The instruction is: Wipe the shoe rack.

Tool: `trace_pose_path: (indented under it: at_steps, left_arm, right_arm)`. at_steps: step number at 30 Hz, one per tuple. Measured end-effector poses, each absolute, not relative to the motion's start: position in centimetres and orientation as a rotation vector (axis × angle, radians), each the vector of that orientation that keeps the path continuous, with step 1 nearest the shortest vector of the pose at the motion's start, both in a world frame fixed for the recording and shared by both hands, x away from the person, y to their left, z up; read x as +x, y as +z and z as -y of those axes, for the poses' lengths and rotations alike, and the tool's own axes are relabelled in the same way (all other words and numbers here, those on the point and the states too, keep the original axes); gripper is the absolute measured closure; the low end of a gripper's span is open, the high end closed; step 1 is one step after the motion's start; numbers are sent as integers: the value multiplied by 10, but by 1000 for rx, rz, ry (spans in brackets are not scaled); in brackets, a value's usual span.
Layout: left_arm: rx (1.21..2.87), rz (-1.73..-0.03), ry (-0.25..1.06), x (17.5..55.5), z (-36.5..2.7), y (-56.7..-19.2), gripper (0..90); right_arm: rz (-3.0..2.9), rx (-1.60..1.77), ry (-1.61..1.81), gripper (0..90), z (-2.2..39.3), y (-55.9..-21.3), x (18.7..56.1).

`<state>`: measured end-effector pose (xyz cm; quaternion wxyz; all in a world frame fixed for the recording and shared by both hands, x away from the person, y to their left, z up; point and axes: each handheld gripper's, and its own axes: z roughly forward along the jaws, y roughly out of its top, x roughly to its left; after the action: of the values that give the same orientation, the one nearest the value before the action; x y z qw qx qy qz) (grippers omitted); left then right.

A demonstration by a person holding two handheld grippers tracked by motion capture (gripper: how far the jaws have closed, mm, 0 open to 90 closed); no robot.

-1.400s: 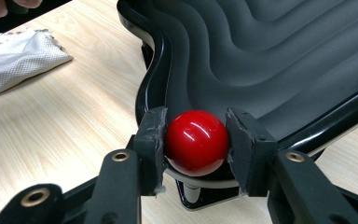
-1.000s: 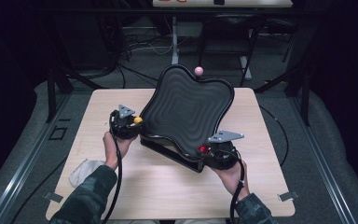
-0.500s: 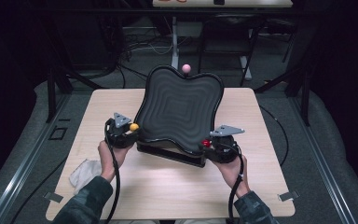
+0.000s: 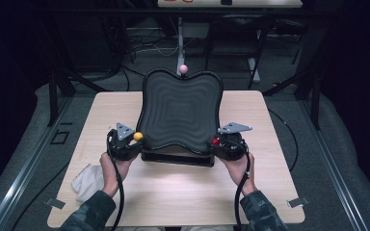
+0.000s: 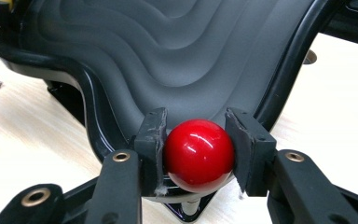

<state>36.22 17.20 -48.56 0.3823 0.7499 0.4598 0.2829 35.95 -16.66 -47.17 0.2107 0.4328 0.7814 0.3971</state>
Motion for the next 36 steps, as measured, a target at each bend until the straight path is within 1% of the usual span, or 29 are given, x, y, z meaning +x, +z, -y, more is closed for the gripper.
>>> trace_pose_path:
  at_steps: [17,18,19,21,25,27,28,29,31,34,36]
  left_arm:
    - [1909,-1168,710,361,-174,-486,598]
    - [1912,-1166,711,360,-174,-486,596]
    - [1920,-1161,708,360,-175,-485,585]
    - [1920,-1159,704,357,-177,-483,481]
    - [1929,-1179,668,349,-188,-482,317]
    - [1929,-1195,662,346,-194,-482,258]
    - [1934,-1204,650,345,-197,-483,228]
    - [1932,-1217,631,343,-201,-484,202]
    - [1940,-1233,609,341,-205,-486,147]
    - [1948,-1240,585,336,-211,-489,133]
    - [1948,-1249,561,334,-213,-491,112]
  right_arm:
    - [-2157,1206,1102,585,166,-472,364]
    - [-2158,1208,1104,567,166,-472,364]
    - [-2161,1211,1110,524,166,-472,364]
    - [-2161,1214,1091,407,165,-471,363]
    - [-2183,1220,1073,249,169,-472,359]
    - [-2172,1224,1060,171,174,-471,355]
    - [-2165,1234,1056,147,177,-471,353]
    - [-2156,1245,1056,148,180,-470,350]
    - [-2161,1252,1045,87,186,-470,347]
    - [-2167,1264,1029,29,192,-471,342]
    - [-2162,1274,1028,15,196,-472,339]
